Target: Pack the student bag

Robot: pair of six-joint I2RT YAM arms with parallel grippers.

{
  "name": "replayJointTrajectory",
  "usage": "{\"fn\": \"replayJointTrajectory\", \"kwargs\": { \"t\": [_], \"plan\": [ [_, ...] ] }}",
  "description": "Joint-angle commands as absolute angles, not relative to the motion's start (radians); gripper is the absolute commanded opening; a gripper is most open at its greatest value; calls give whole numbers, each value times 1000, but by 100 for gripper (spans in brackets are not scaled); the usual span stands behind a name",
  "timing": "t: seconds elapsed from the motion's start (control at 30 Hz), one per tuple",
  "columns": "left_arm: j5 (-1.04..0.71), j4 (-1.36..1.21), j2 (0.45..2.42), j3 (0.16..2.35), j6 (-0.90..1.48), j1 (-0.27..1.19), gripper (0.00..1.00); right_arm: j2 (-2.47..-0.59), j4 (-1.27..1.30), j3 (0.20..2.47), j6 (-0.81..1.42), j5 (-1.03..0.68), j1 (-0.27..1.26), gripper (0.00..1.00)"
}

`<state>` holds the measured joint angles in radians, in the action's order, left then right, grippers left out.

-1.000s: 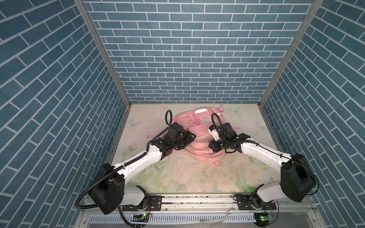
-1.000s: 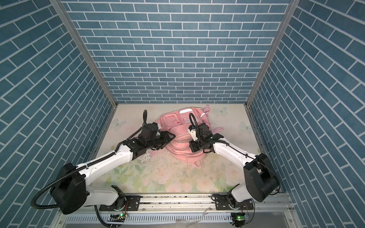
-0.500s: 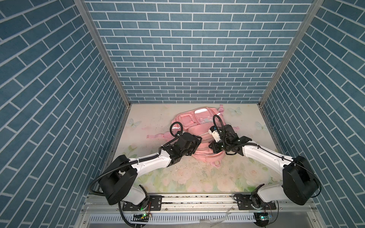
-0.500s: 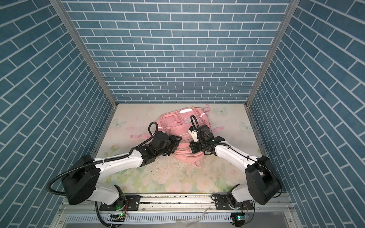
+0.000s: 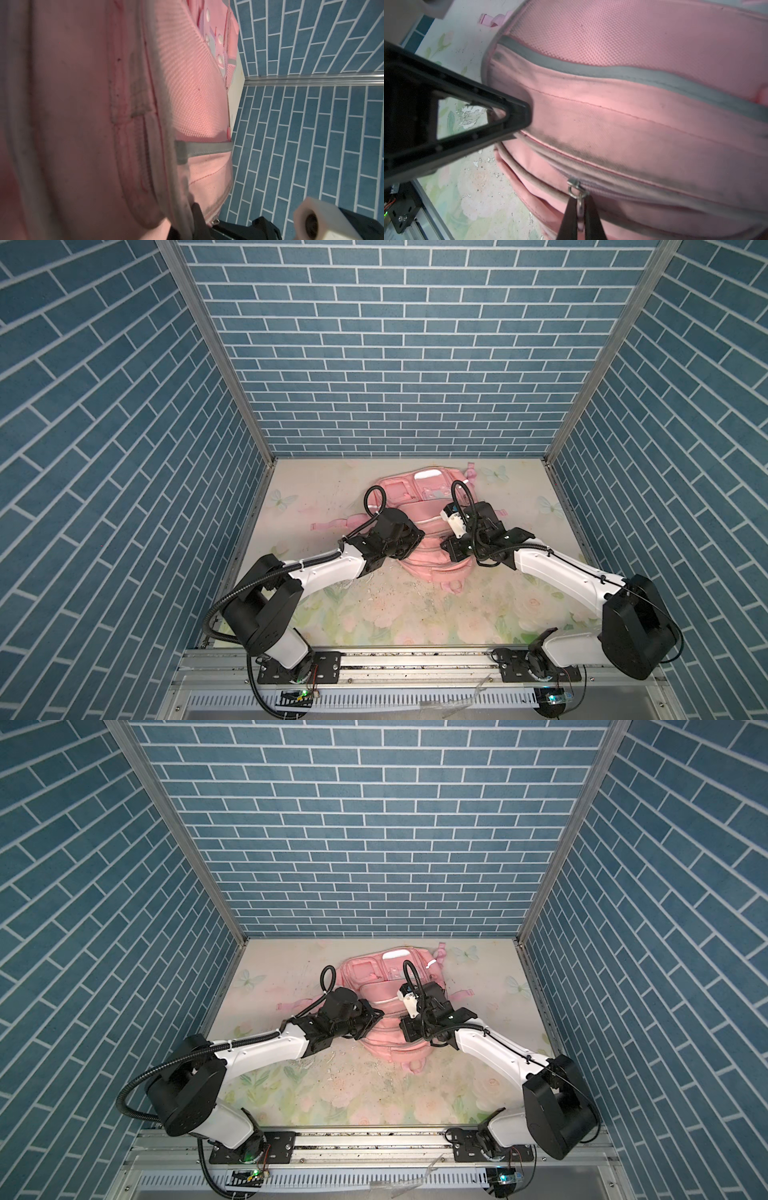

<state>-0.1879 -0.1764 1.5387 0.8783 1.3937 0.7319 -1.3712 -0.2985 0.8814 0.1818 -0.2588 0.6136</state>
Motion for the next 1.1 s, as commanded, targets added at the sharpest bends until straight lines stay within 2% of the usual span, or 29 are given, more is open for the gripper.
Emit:
{"fn": "replayJointTrajectory", "kwargs": {
  "t": [0.0,0.27,0.37,0.47,0.67,0.87,0.97,1.07],
  "plan": [
    [-191,-102,1495,843,1275,647,0,-1349,-407,897,118,-228,547,0],
    [-350,23,1456,831,1092,485,0,-1367,-450,925,22,-235,414,0],
    [-401,84,1462,867,1001,398,0,-1394,-474,958,-17,-240,404,0],
    [-440,173,1500,950,884,316,0,-1420,-487,981,-51,-314,405,0],
    [-473,366,1610,1152,665,200,0,-1446,-476,989,-41,-356,419,0],
    [-485,304,1673,1216,692,183,0,-1471,-446,997,13,-374,562,0],
    [-477,291,1673,1212,731,191,22,-1475,-419,980,57,-369,599,0],
    [-462,208,1580,1096,850,252,41,-1467,-386,952,90,-367,601,0]
  ]
}}
